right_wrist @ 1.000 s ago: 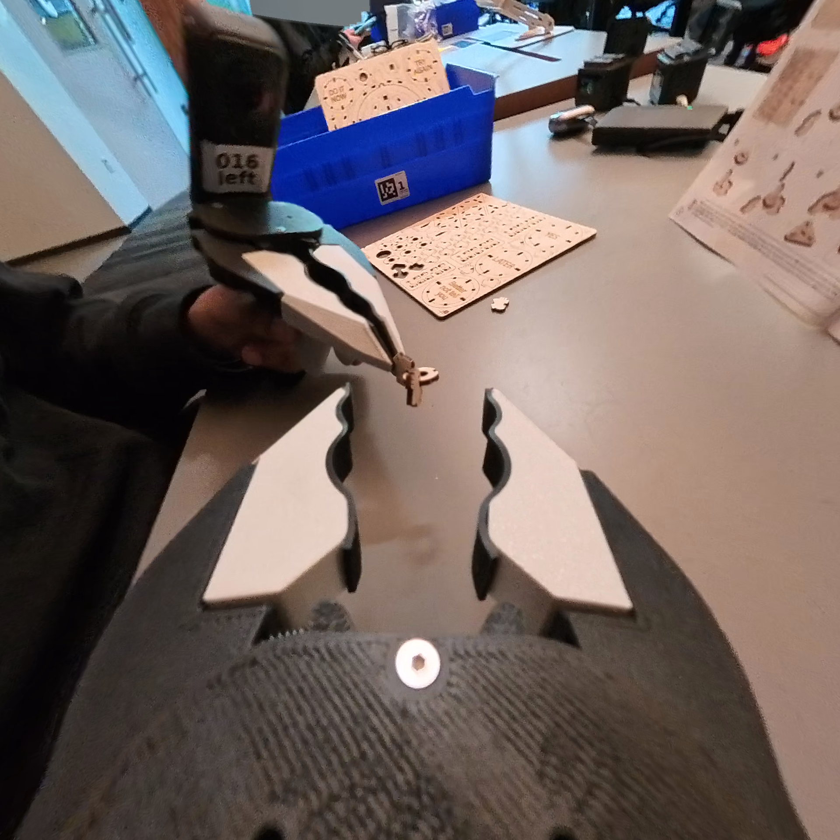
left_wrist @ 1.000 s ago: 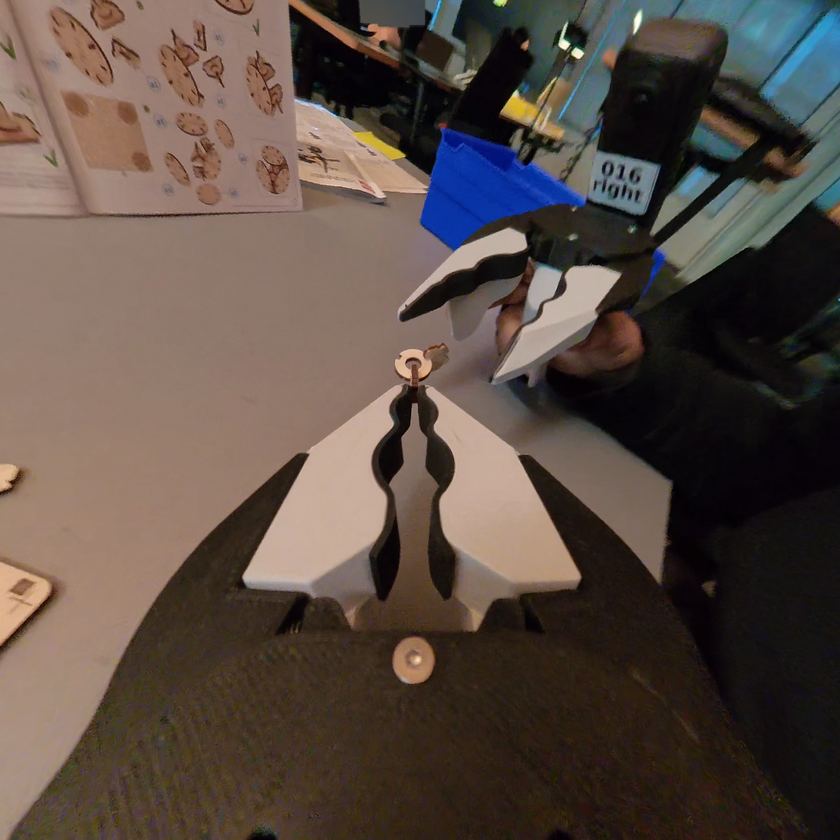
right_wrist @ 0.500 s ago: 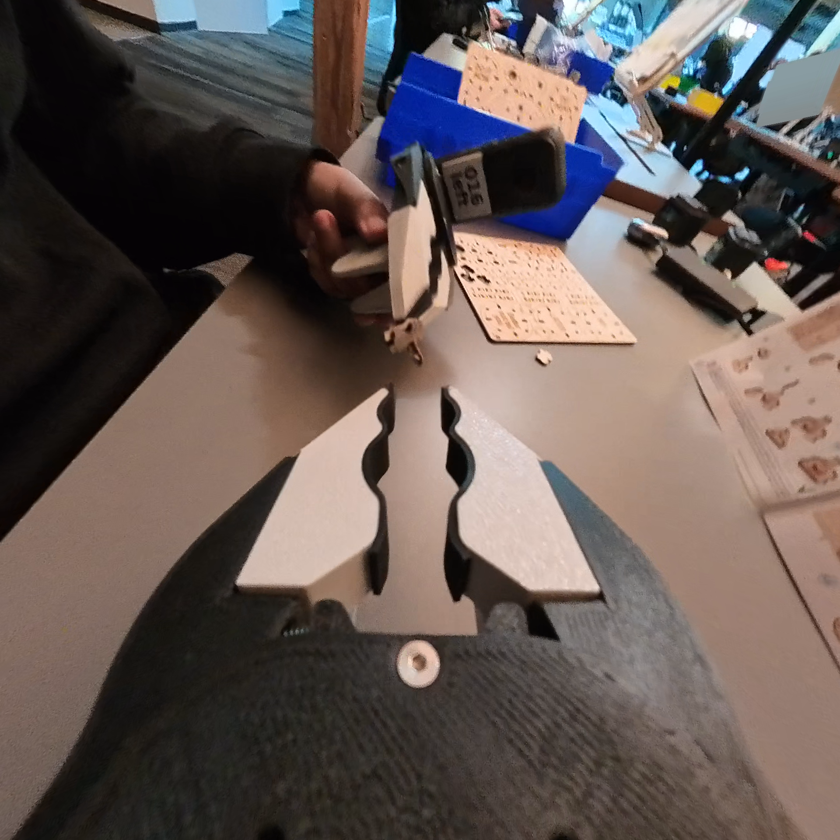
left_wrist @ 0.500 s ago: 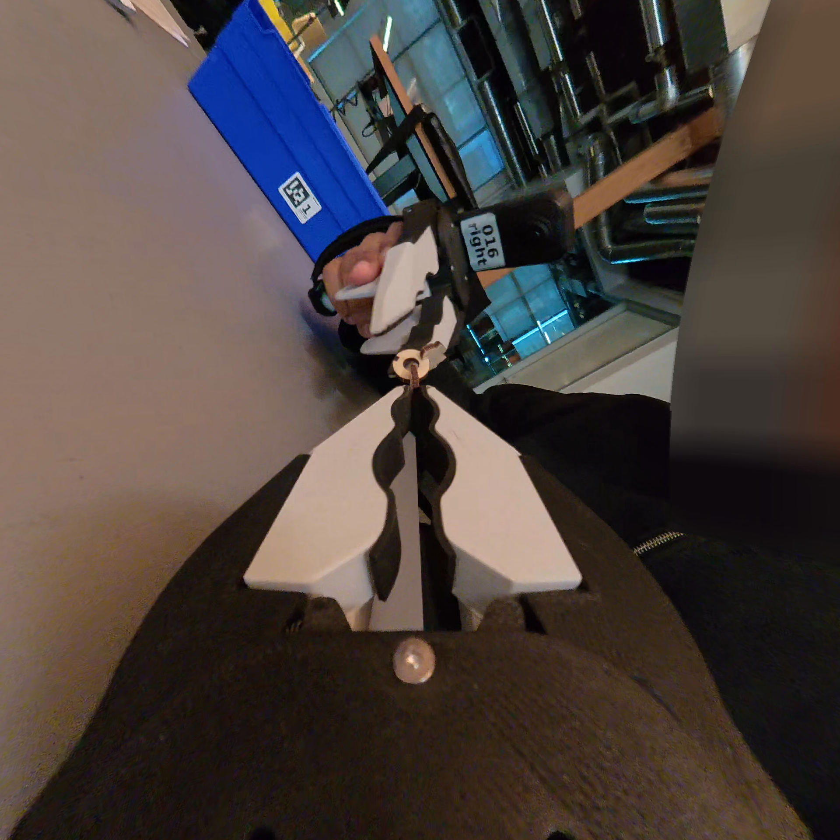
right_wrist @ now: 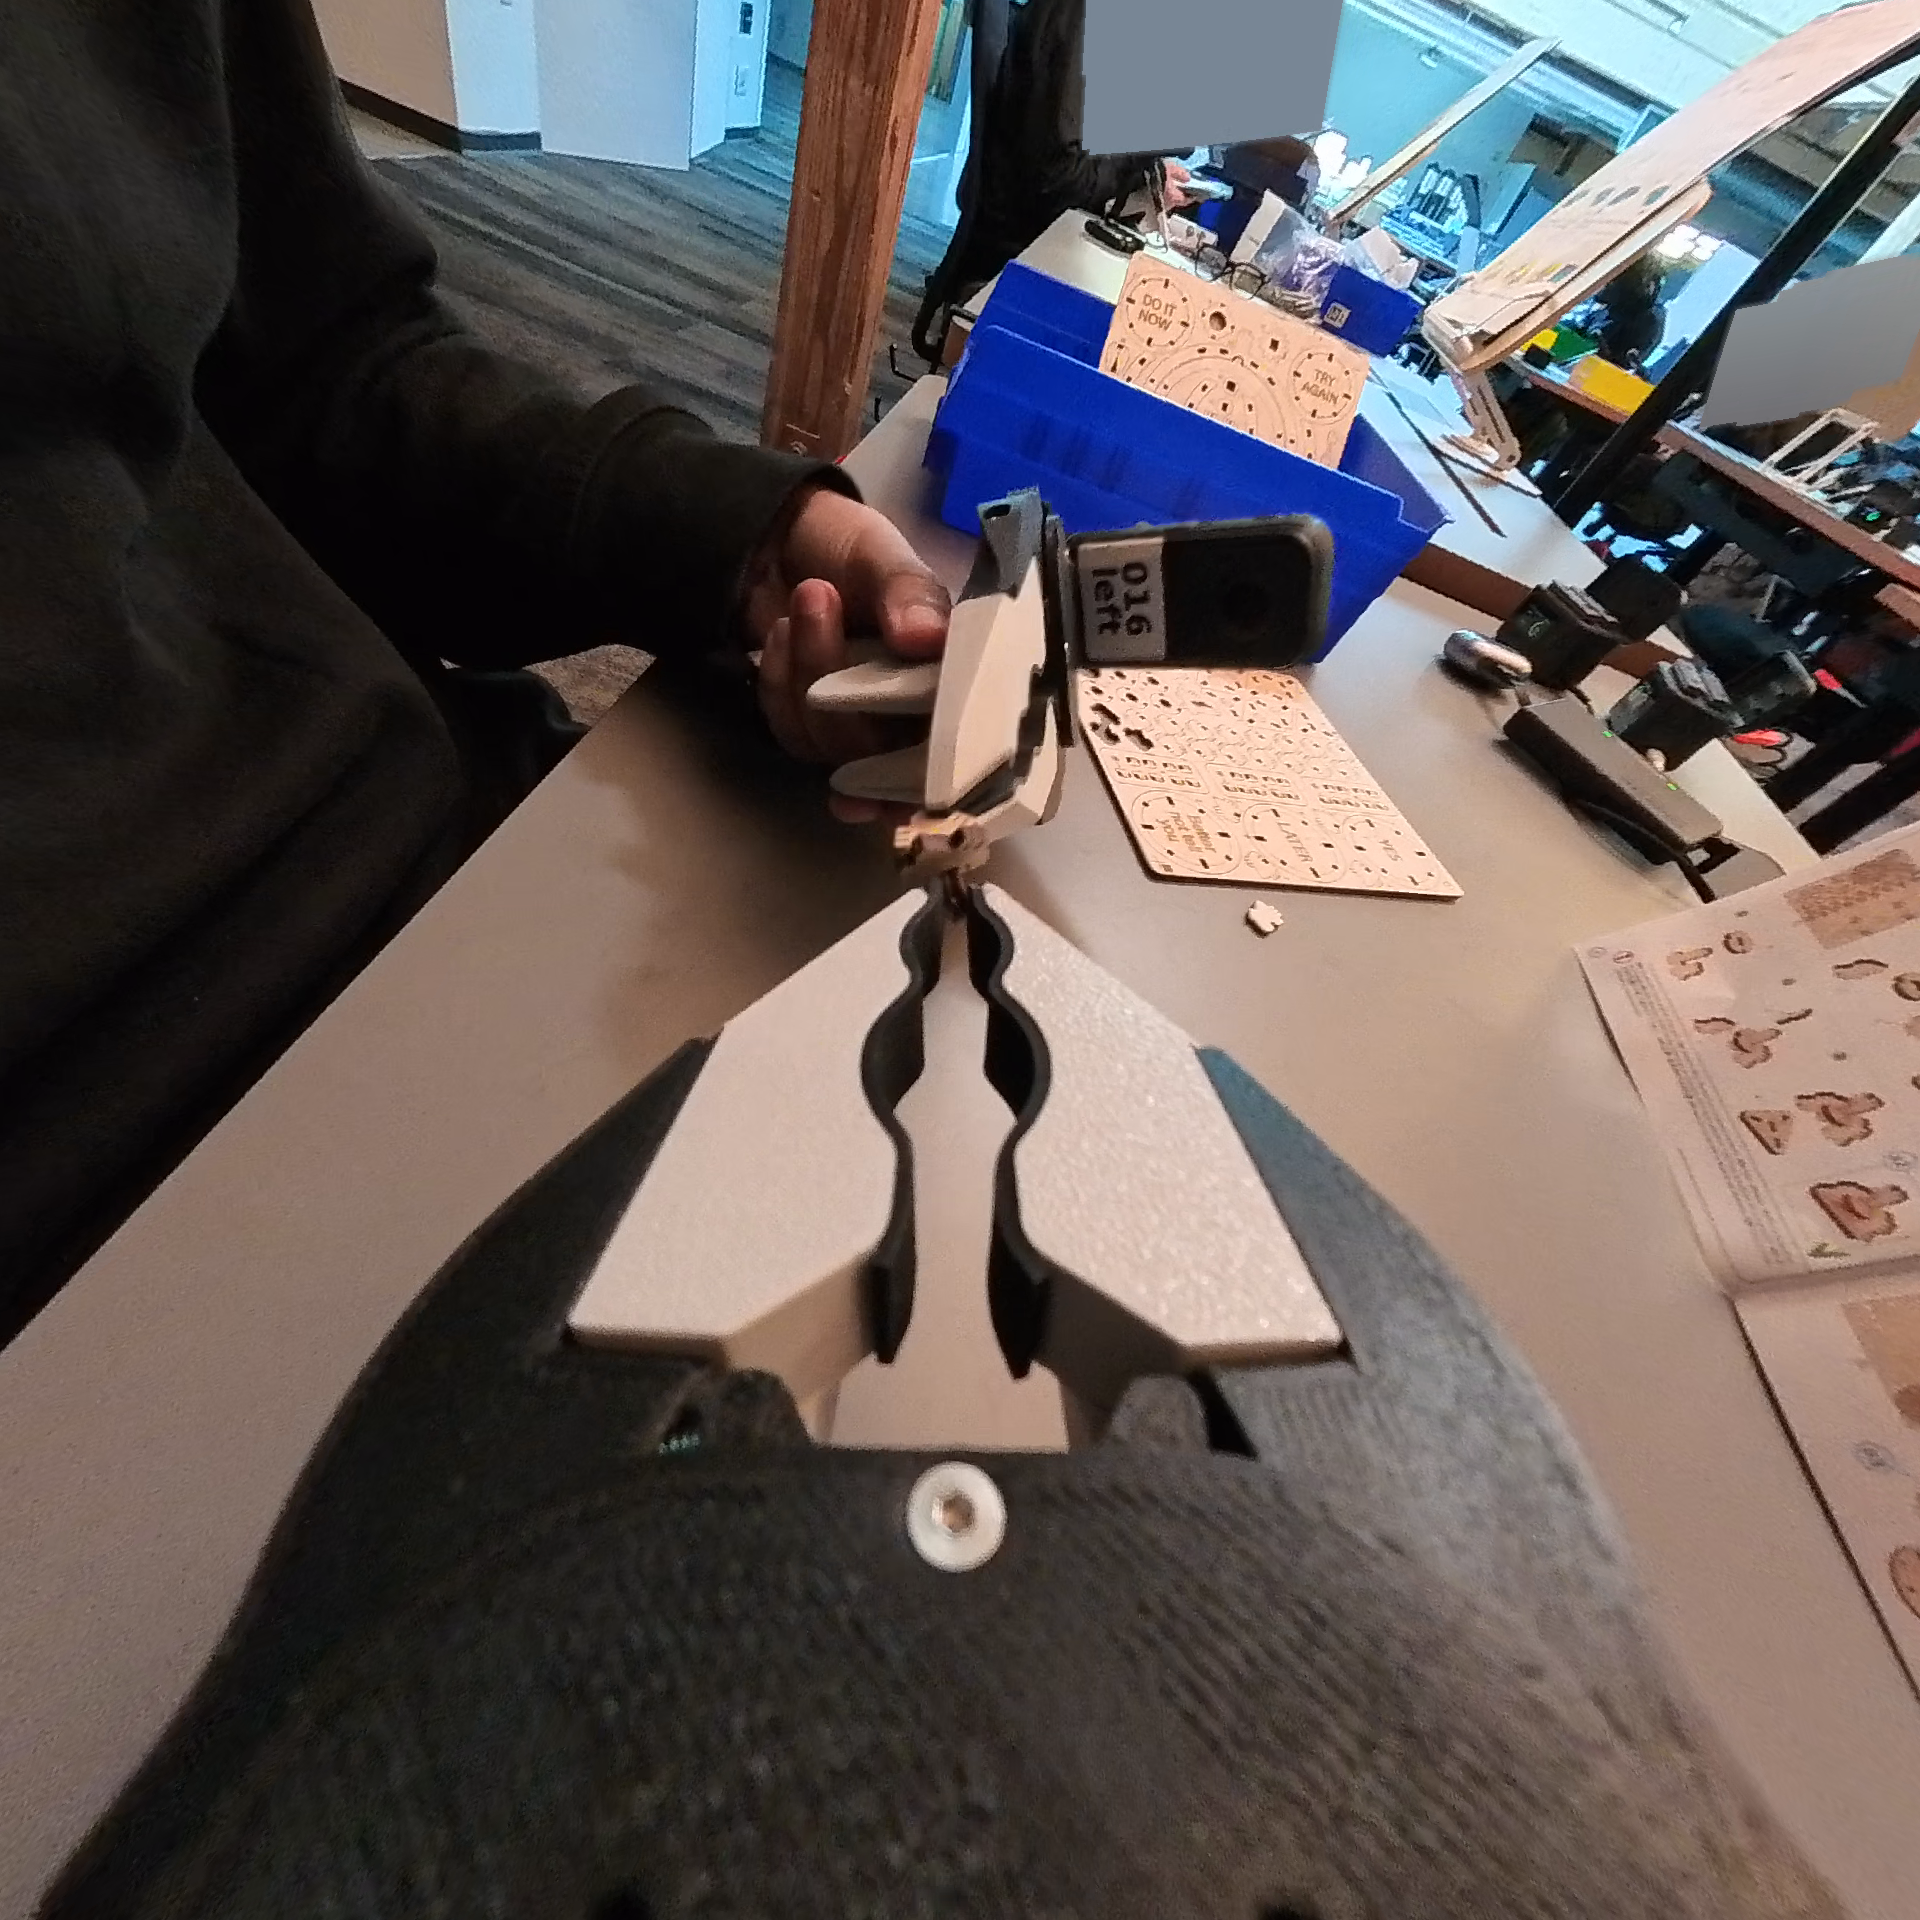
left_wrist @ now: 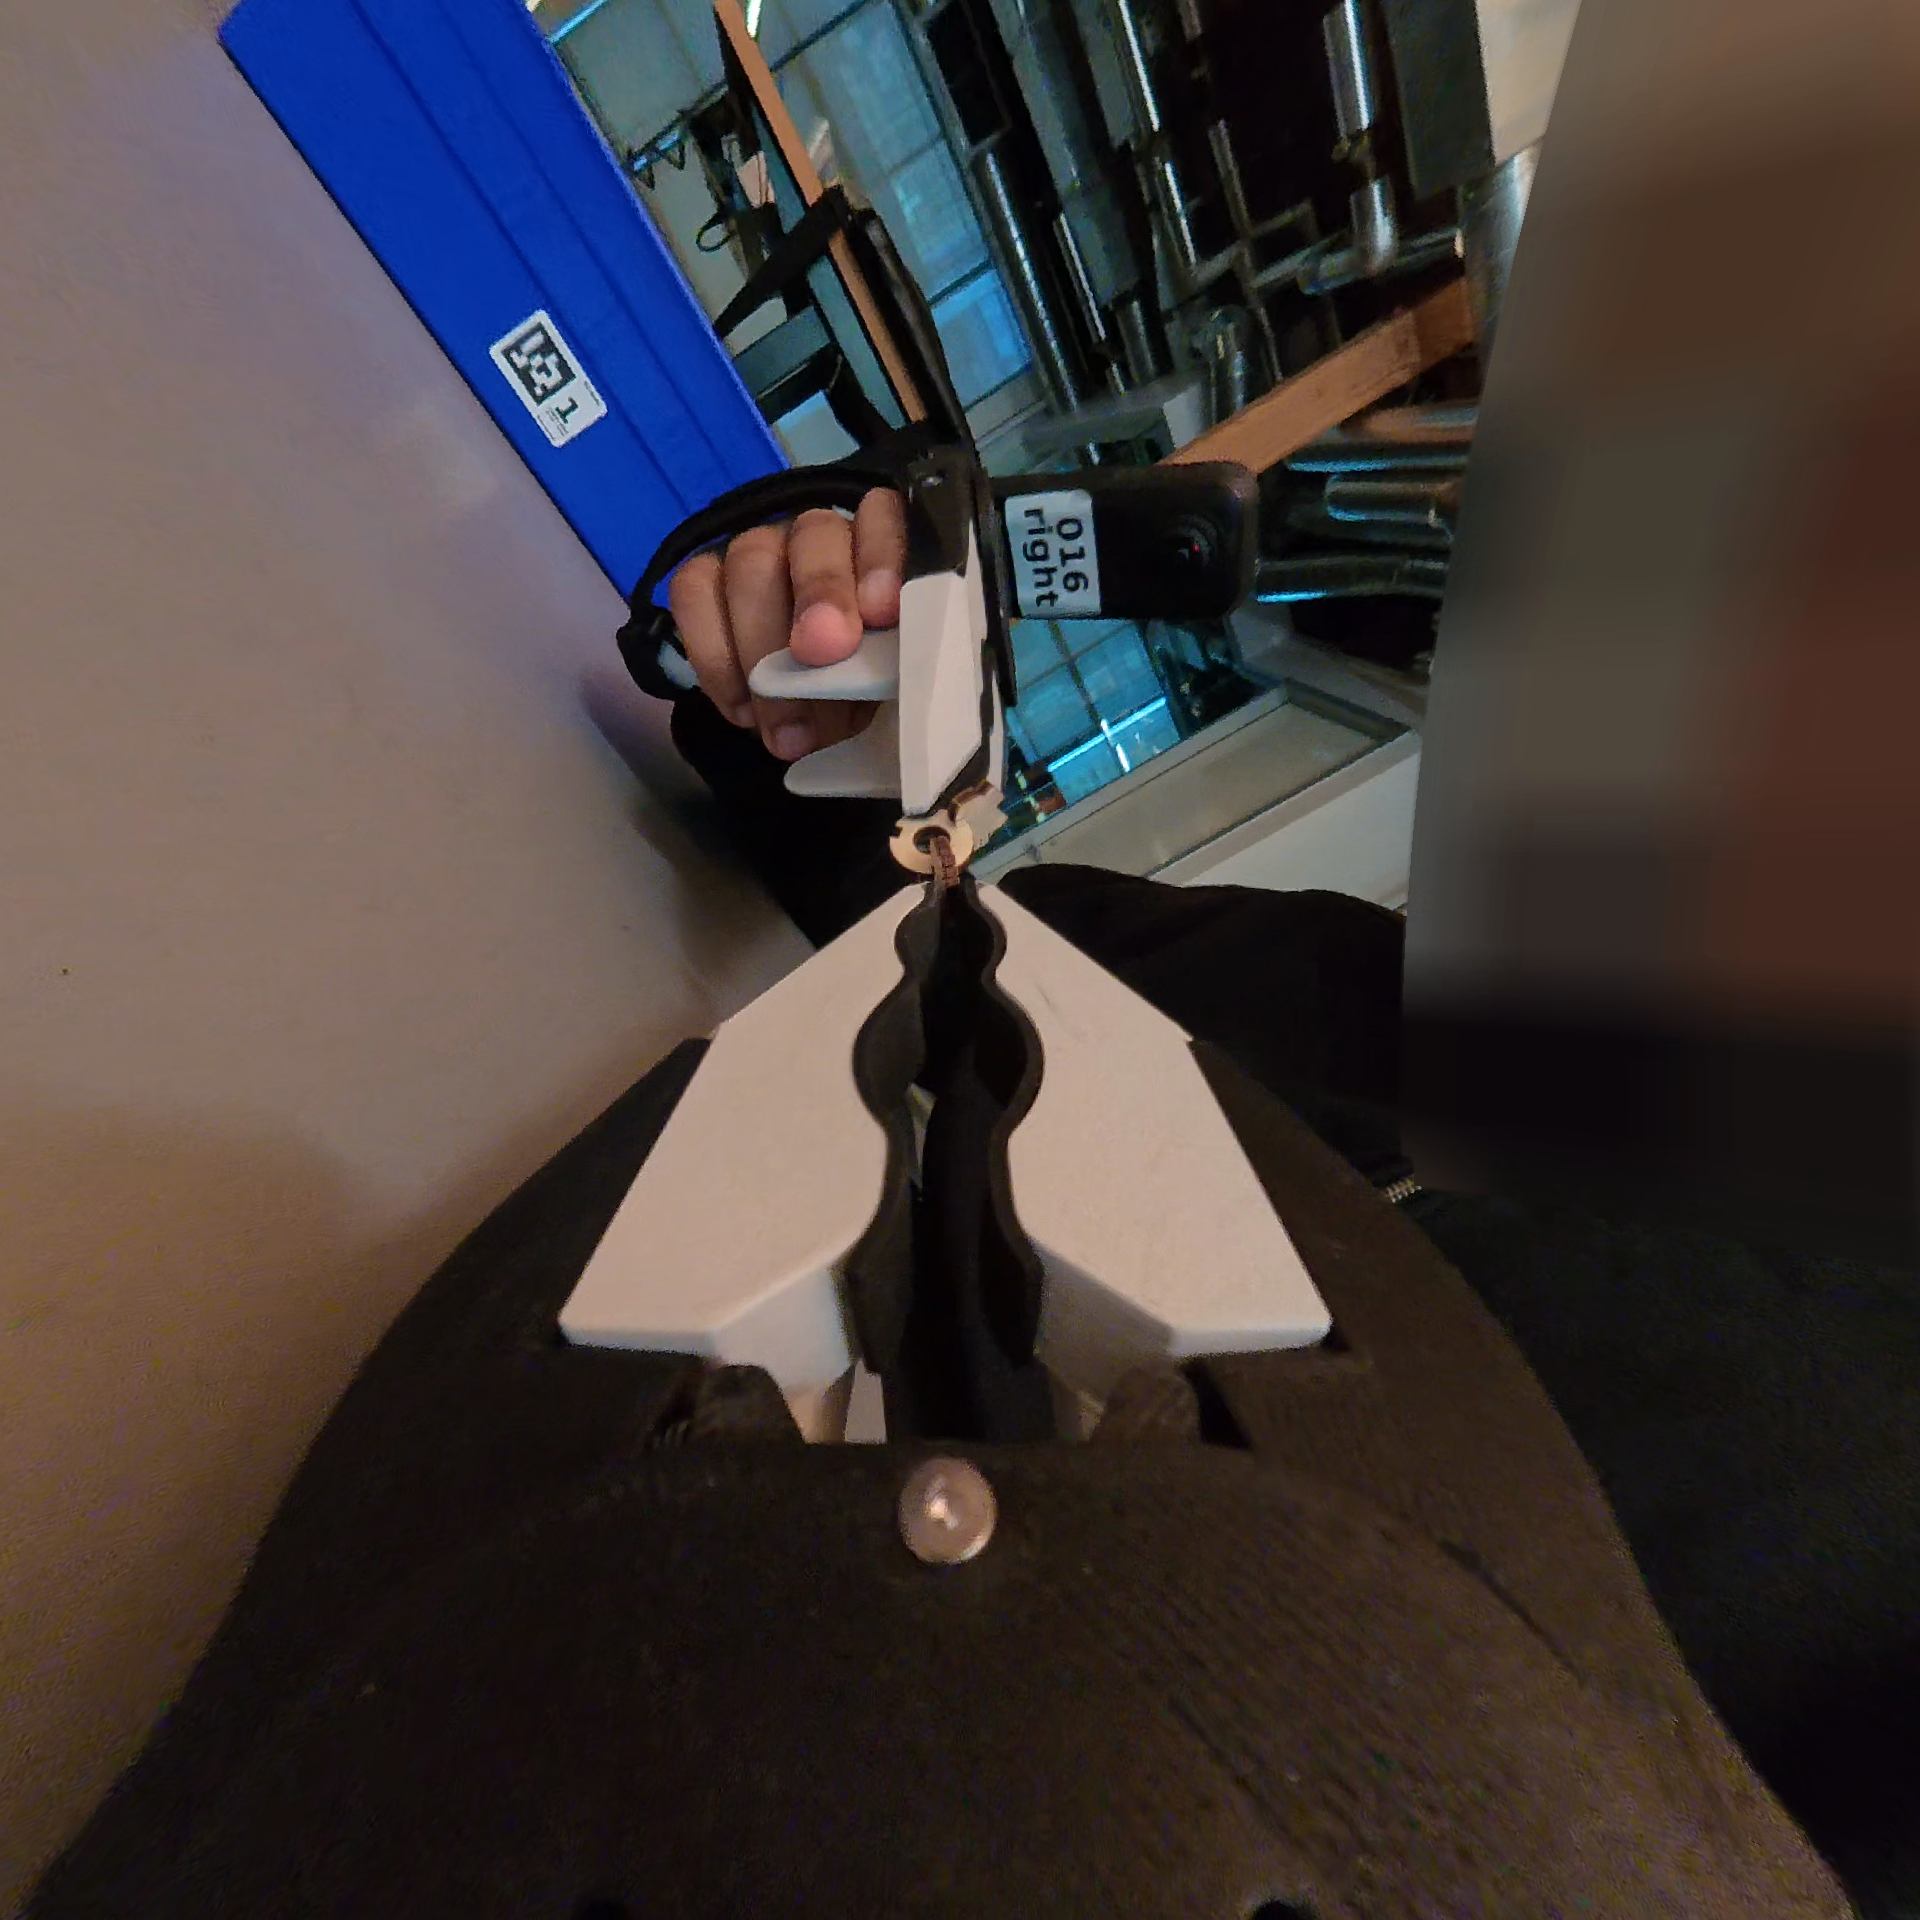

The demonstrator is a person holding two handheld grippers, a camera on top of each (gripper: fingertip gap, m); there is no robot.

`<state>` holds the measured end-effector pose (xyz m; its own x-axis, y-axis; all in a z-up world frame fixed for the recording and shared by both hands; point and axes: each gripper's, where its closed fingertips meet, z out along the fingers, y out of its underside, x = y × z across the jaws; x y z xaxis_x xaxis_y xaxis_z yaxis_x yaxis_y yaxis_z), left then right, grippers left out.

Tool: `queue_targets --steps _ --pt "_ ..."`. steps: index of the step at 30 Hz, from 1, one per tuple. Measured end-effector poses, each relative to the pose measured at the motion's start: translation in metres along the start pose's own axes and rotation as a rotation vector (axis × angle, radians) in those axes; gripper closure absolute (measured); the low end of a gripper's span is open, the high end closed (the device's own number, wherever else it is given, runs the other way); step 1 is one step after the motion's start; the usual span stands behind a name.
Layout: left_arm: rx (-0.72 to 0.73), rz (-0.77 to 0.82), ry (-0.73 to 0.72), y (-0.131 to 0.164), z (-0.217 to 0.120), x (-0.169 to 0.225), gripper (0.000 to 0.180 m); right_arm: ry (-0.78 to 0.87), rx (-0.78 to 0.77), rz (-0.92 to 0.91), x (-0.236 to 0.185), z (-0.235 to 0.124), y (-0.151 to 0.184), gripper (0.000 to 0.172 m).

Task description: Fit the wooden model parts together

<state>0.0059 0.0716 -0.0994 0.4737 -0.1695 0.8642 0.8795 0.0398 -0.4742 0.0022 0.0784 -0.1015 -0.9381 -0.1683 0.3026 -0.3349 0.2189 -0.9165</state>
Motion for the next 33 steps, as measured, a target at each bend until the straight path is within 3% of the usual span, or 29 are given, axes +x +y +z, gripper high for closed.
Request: queue_targets --steps 8,33 --pt "0.147 -0.015 -0.019 -0.020 -0.002 -0.005 0.180 0.110 0.001 0.052 0.019 -0.003 0.002 0.171" --pt "0.085 -0.078 0.014 -0.010 -0.001 -0.004 0.180 0.069 -0.007 -0.057 0.008 -0.004 -0.001 0.171"
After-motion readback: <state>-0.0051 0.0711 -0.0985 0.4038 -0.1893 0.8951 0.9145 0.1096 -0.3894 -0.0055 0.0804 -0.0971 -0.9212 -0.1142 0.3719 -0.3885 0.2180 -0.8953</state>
